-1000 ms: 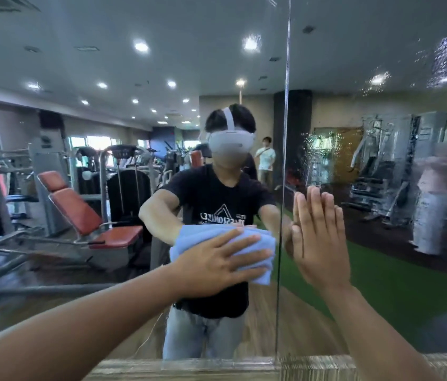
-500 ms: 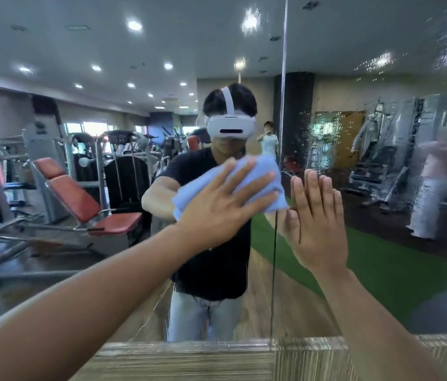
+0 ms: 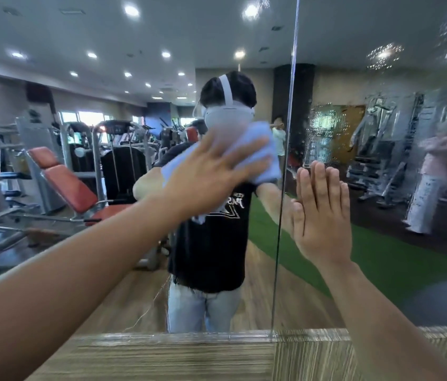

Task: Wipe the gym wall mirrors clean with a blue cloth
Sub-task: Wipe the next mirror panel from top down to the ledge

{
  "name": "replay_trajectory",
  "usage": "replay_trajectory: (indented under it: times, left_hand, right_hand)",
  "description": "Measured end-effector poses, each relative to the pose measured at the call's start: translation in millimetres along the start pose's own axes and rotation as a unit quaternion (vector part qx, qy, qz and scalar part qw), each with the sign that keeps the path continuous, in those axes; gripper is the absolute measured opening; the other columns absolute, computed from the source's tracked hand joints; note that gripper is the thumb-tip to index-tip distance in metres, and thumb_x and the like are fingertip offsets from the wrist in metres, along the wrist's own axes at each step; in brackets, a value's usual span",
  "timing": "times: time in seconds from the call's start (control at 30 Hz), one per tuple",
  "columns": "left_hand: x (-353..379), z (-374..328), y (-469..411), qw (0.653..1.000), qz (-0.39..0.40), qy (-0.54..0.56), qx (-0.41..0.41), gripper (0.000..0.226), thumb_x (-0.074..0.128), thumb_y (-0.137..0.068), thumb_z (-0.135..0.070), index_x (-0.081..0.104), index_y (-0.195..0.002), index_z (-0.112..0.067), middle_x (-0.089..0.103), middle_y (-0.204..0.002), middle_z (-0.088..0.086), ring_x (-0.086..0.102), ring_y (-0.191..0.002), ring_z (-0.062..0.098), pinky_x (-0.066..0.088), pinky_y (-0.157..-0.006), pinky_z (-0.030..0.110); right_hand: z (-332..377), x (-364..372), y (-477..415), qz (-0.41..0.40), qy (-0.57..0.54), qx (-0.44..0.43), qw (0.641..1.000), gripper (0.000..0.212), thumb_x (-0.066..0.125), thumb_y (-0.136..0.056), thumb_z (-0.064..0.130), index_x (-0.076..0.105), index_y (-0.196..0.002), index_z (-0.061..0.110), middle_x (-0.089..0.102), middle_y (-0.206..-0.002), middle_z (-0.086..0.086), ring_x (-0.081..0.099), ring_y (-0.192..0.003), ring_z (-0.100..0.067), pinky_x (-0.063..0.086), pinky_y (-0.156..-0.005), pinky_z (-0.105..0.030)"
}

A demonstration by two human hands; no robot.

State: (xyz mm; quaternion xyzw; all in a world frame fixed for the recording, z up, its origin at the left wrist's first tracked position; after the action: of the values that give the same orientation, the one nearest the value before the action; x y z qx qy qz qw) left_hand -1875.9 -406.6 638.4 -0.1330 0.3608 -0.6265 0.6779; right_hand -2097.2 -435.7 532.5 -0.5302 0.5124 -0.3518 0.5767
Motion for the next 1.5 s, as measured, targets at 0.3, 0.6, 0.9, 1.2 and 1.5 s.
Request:
replay_trajectory:
  times: [0.3,0.6,0.9,1.2,1.5]
  left_hand:
    - [18.9,-63.8,20.2,0.993,-0.034,0.059,0.097,0.044,0.043,-0.100,-0.010,0.058,-0.141,-0.015,0.049,-0.151,0.014,0.039,-0.141,0.048,0.030,-0.114,0.065]
    - [19.1,-50.6,73.3,0.995,0.044,0.034,0.086,0.054,0.017,-0.107,-0.012,0.051,-0.148,-0.022,0.041,-0.158,0.009,0.034,-0.144,0.045,0.026,-0.109,0.075]
    - [16.1,-67.5,47.1,0.992,-0.068,0.099,-0.028,0.048,0.047,-0.096,0.005,0.059,-0.140,-0.011,0.047,-0.151,0.017,0.038,-0.141,0.048,0.032,-0.111,0.067]
    - [62.0,-161.4,128.3,0.979,0.059,0.103,0.164,0.045,0.028,-0.109,-0.016,0.058,-0.141,-0.023,0.046,-0.155,0.005,0.036,-0.146,0.034,0.017,-0.122,0.057]
    - [24.1,-77.0,48.5,0.994,-0.046,0.093,-0.016,0.043,0.040,-0.102,-0.001,0.064,-0.136,-0.016,0.049,-0.151,0.012,0.038,-0.141,0.049,0.031,-0.108,0.072]
  right_hand:
    - [5.0,-5.4,-0.8,0.007,0.009,-0.002,1.000,0.058,0.023,-0.110,0.033,0.013,-0.164,0.014,0.010,-0.170,-0.011,0.012,-0.158,-0.033,0.011,-0.128,-0.049]
    - [11.7,-15.3,37.0,0.046,-0.012,-0.050,0.998,0.057,0.026,-0.108,0.025,0.022,-0.162,0.007,0.011,-0.171,-0.013,0.008,-0.158,-0.032,0.008,-0.129,-0.049]
    - [17.9,9.1,74.8,0.064,0.004,-0.033,0.997,0.057,0.032,-0.107,0.027,0.026,-0.161,0.009,0.014,-0.171,-0.014,0.016,-0.157,-0.036,0.016,-0.126,-0.056]
    - [12.7,19.7,76.8,0.039,-0.001,-0.037,0.999,0.061,0.026,-0.108,0.031,0.011,-0.165,0.017,-0.001,-0.173,-0.005,0.004,-0.159,-0.028,0.007,-0.128,-0.051]
    - [13.2,22.4,78.0,0.027,0.007,-0.034,0.999,0.061,0.028,-0.106,0.032,0.016,-0.163,0.015,0.000,-0.173,-0.004,0.003,-0.159,-0.027,0.007,-0.129,-0.050]
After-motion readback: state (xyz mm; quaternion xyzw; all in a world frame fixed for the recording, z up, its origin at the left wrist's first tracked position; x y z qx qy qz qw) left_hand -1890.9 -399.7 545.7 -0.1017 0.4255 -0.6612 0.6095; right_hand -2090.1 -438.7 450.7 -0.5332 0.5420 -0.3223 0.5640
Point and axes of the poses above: each hand's wrist, its own y-axis away from the middle knuckle, its own x-axis out of the palm, z = x × y, the point moved 4 cm from there along -y, towards the middle knuckle
